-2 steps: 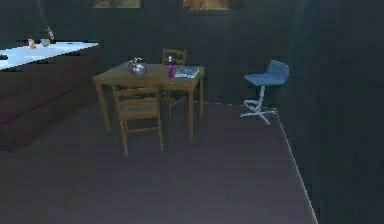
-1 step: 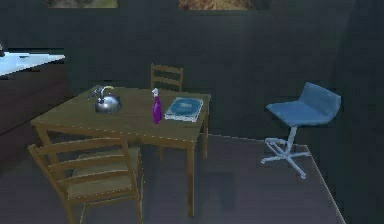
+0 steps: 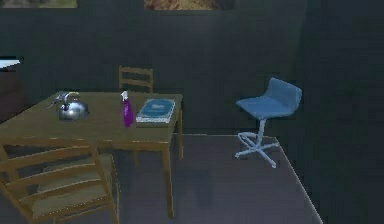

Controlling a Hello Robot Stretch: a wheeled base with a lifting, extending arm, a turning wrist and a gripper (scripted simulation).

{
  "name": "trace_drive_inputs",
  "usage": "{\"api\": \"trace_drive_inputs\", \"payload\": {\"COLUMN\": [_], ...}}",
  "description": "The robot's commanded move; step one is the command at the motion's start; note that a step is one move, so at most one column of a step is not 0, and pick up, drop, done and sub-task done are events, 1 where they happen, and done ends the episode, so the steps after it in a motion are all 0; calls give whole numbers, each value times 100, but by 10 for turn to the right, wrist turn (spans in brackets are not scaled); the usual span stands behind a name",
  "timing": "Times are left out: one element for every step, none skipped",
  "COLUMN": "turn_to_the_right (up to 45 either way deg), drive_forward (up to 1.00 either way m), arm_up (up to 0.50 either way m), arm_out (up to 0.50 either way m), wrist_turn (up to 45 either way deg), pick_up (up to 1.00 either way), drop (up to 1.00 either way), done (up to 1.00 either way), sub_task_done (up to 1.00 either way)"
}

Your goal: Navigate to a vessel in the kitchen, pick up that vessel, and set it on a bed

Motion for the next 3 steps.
{"api": "trace_drive_inputs", "payload": {"turn_to_the_right": [0,-450,-450], "drive_forward": [35,0,0], "arm_up": [0,0,0], "arm_out": [0,0,0], "wrist_turn": [0,0,0], "pick_up": [0,0,0], "drop": [0,0,0], "done": [0,0,0], "sub_task_done": [0,0,0]}}
